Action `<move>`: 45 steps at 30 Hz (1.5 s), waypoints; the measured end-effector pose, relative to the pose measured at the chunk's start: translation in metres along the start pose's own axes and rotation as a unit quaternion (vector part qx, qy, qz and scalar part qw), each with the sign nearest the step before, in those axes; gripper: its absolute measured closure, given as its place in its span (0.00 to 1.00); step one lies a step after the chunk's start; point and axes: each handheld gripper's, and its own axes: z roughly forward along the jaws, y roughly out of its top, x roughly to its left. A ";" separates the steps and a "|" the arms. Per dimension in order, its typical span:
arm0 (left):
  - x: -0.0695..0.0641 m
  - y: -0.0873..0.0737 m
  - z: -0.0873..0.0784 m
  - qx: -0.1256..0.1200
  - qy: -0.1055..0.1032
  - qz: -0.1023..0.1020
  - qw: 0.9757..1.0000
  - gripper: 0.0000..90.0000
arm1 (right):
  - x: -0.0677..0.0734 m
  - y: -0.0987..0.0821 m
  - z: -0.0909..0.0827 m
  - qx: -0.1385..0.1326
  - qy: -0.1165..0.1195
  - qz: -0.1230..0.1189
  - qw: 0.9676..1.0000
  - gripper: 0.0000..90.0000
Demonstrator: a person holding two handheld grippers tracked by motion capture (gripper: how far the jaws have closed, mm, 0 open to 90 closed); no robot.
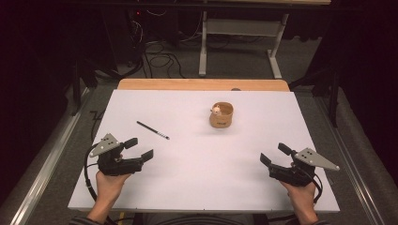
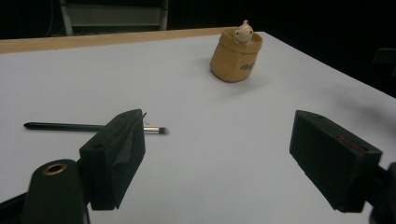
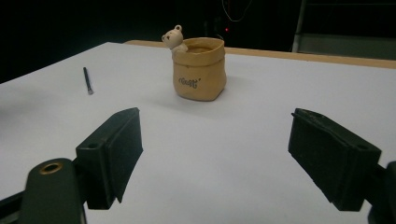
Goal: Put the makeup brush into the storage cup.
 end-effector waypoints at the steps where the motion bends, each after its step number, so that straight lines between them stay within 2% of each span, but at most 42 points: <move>1: 0.000 0.001 0.000 -0.001 0.000 0.000 1.000 0.21 | 0.000 0.000 0.000 0.000 0.000 0.000 1.000 0.21; 16: 0.001 0.009 -0.003 -0.007 0.001 0.004 1.000 0.21 | 0.000 0.000 0.000 0.001 0.000 0.000 1.000 0.21; 25: 0.003 0.012 0.000 -0.010 0.004 -0.002 1.000 0.20 | 0.000 0.000 0.000 -0.001 0.000 0.000 1.000 0.21; 45: 0.007 0.028 0.007 -0.009 0.012 0.012 1.000 0.19 | 0.001 0.000 0.000 0.001 0.001 0.000 1.000 0.21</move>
